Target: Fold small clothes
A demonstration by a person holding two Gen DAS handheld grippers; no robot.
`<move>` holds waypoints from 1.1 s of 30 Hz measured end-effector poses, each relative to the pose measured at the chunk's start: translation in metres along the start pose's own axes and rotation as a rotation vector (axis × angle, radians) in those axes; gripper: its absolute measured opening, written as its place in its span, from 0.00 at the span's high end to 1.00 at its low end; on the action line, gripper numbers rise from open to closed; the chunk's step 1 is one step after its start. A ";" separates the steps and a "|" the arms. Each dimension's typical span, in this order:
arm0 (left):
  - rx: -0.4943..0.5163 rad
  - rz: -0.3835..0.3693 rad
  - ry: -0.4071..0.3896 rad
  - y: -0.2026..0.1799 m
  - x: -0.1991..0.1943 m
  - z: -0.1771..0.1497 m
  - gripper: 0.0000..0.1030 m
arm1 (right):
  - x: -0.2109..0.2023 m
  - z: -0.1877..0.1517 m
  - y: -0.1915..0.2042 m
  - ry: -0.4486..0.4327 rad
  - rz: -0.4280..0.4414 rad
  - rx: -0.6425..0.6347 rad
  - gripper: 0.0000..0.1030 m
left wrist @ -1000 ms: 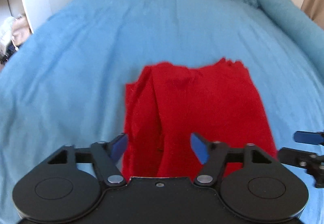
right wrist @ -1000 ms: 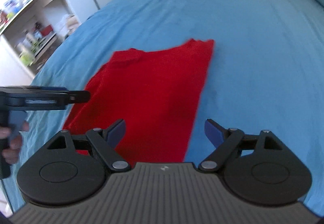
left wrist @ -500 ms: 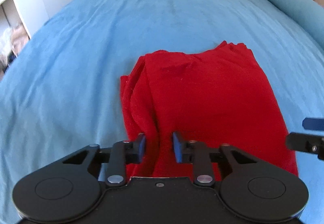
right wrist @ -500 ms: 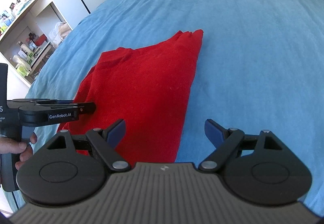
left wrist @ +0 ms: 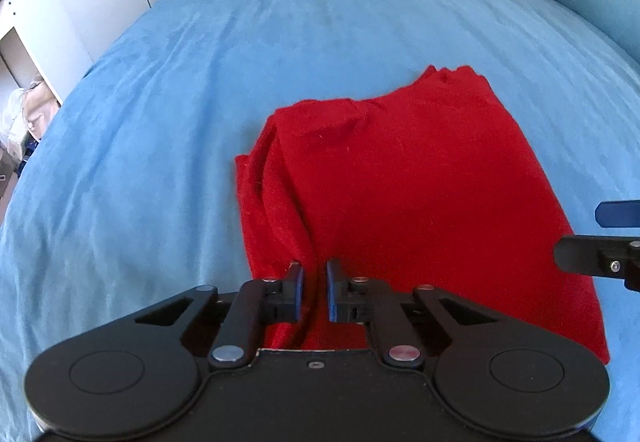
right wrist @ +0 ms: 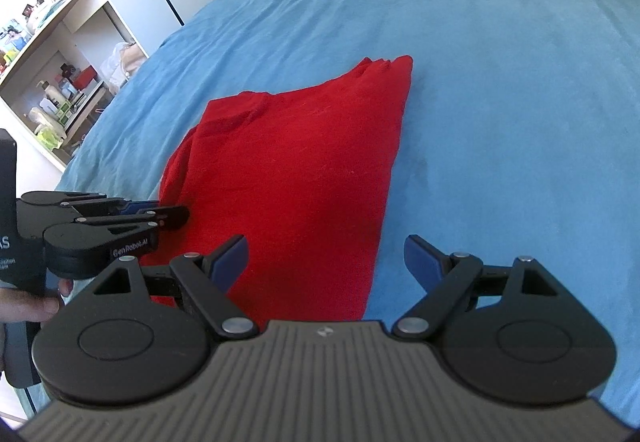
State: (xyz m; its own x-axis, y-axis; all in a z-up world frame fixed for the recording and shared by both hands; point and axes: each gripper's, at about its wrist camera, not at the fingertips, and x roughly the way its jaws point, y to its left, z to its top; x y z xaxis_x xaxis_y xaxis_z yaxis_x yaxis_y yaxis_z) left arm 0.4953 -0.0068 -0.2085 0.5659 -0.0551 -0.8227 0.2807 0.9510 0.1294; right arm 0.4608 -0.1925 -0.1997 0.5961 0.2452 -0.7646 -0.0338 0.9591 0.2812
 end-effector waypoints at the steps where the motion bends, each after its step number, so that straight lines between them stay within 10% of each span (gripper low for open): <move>1: -0.002 0.005 -0.008 0.001 -0.003 0.000 0.89 | 0.000 0.000 -0.001 -0.003 0.000 -0.001 0.03; 6: -0.001 0.105 -0.045 0.006 -0.022 -0.008 0.97 | -0.003 0.001 -0.001 -0.015 0.005 -0.002 0.03; 13: -0.094 0.025 -0.044 0.022 -0.020 -0.013 0.91 | -0.001 -0.001 -0.003 -0.016 0.012 0.002 0.03; 15: -0.096 0.000 -0.067 0.020 -0.026 -0.010 0.46 | -0.002 0.000 -0.004 -0.017 0.014 0.012 0.03; 17: -0.094 -0.022 -0.096 0.017 -0.031 -0.009 0.28 | -0.003 -0.001 -0.005 -0.018 0.014 0.012 0.03; 23: -0.108 -0.108 -0.034 0.010 -0.013 -0.001 0.32 | -0.005 0.000 -0.004 -0.020 0.009 0.013 0.03; 33: -0.165 -0.007 -0.006 0.014 -0.007 -0.001 0.42 | -0.004 -0.001 -0.006 -0.021 0.017 0.017 0.03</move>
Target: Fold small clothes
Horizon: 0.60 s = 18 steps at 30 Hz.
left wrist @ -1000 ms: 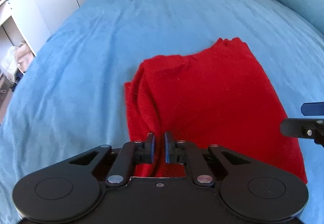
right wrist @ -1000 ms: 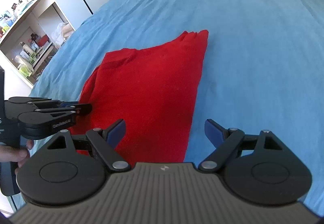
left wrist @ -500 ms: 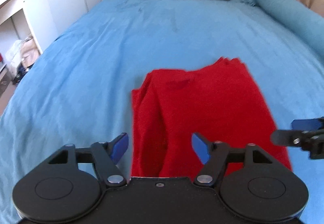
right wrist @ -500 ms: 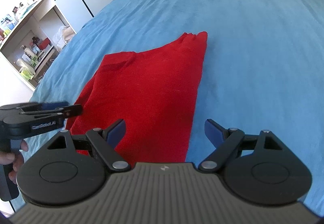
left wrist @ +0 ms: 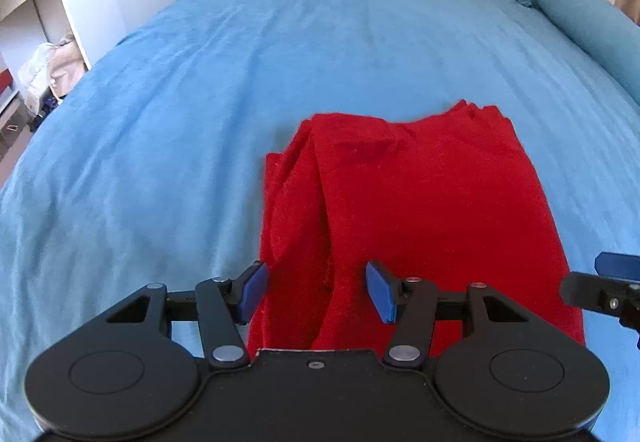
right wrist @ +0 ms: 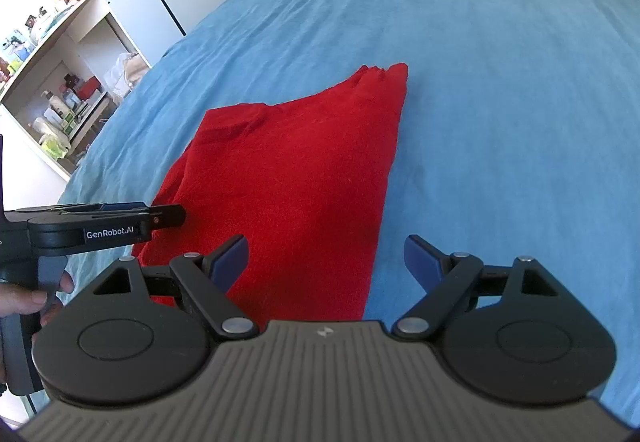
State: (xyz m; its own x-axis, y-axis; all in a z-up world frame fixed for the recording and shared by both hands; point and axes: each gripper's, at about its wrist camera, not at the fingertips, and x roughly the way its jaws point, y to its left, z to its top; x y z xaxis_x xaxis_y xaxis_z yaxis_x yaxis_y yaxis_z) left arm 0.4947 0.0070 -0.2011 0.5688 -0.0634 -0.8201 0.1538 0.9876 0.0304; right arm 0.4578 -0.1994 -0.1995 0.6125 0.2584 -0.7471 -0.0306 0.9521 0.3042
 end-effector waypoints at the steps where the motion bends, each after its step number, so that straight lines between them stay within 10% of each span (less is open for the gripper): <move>1: 0.004 -0.006 0.012 0.000 0.003 0.000 0.43 | 0.000 0.000 0.000 0.000 0.000 0.002 0.03; 8: 0.043 -0.022 0.040 -0.008 0.005 -0.001 0.88 | 0.000 0.000 0.000 0.002 0.001 0.002 0.03; 18: 0.241 0.126 -0.032 -0.024 -0.020 -0.012 0.95 | 0.001 0.000 0.001 -0.002 0.011 0.006 0.03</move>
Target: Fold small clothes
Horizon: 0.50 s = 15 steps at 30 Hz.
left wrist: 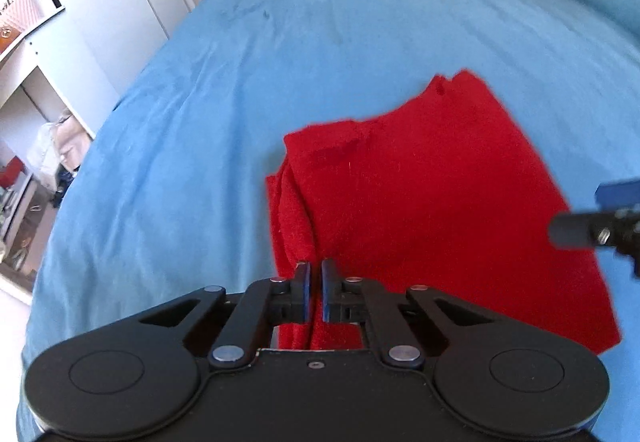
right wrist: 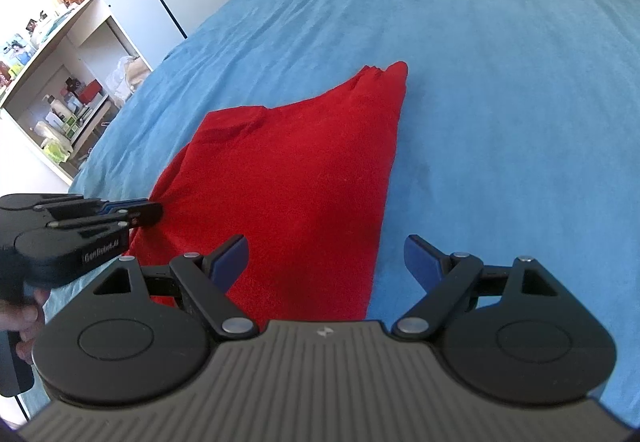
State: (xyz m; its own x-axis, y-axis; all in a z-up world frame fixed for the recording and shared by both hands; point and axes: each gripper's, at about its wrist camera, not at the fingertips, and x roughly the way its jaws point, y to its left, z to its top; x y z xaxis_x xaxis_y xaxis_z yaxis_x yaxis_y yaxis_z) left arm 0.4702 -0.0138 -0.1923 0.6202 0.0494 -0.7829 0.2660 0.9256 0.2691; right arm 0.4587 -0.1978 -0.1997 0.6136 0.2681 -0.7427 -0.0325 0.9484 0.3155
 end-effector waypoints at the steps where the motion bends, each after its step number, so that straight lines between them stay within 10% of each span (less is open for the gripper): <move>1: -0.011 0.005 0.012 0.001 0.003 -0.003 0.95 | 0.001 0.000 0.000 0.003 0.002 -0.002 0.03; 10: -0.100 0.040 0.051 0.017 0.020 -0.008 0.85 | 0.003 0.000 0.000 0.014 0.012 -0.016 0.03; 12: -0.126 0.034 0.010 0.024 0.001 -0.010 0.30 | 0.000 -0.001 0.000 0.013 0.014 -0.016 0.03; 15: -0.156 0.005 -0.037 0.035 -0.020 -0.025 0.09 | -0.005 -0.006 0.000 0.019 0.017 -0.022 0.03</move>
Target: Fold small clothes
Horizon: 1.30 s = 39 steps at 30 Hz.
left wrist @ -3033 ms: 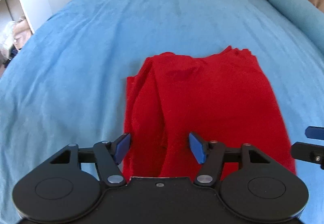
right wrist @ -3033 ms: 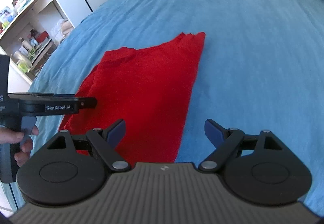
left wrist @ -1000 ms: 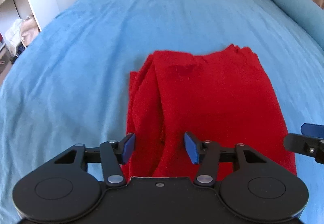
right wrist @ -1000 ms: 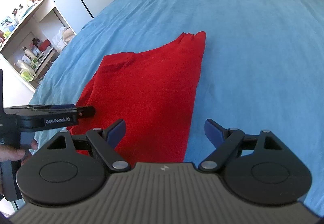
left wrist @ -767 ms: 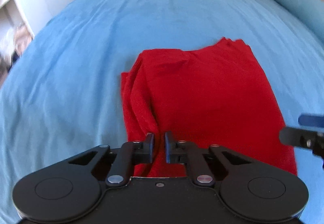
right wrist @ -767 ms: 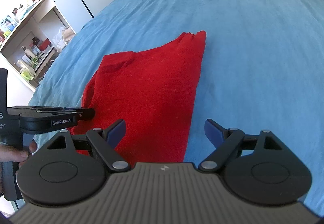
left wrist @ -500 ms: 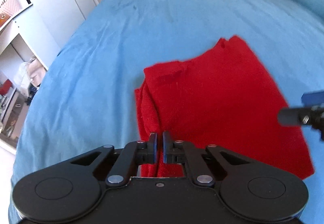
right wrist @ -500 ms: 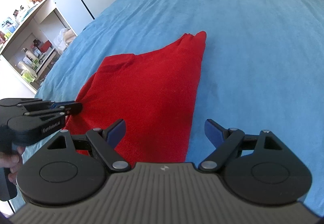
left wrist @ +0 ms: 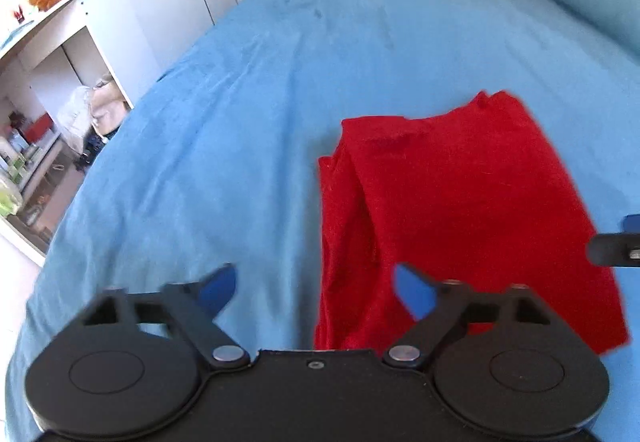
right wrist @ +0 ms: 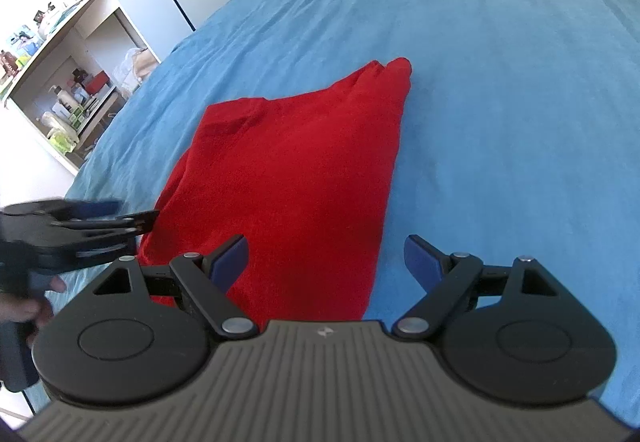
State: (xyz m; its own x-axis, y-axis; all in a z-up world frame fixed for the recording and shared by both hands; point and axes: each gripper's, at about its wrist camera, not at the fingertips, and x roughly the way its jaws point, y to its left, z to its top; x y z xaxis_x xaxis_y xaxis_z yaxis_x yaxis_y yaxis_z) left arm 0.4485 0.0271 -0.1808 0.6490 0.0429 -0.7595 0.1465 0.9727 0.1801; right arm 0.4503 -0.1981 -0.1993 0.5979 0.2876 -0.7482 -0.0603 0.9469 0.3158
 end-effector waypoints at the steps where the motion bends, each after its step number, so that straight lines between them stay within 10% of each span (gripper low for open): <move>1: -0.025 -0.035 0.010 0.005 -0.003 -0.007 0.09 | -0.001 -0.002 0.000 0.008 0.002 -0.005 0.03; 11: -0.148 -0.124 0.173 0.024 0.031 -0.055 0.07 | 0.016 -0.044 -0.003 0.096 -0.063 -0.129 0.03; 23: -0.088 -0.253 0.095 0.028 0.036 0.017 0.09 | 0.004 -0.002 0.001 0.060 0.007 -0.177 0.02; 32: -0.247 -0.423 0.193 0.033 0.091 0.030 0.45 | 0.053 0.012 -0.042 0.136 0.134 0.176 0.15; 39: -0.184 -0.344 0.156 0.017 0.072 0.037 0.69 | 0.052 0.015 -0.025 0.103 0.119 0.137 0.58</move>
State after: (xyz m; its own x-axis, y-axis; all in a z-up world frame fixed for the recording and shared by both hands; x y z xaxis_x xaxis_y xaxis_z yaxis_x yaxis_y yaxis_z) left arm 0.5248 0.0386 -0.2092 0.4627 -0.2715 -0.8439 0.1902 0.9602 -0.2047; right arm 0.4947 -0.2088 -0.2372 0.5074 0.4159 -0.7547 -0.0123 0.8792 0.4763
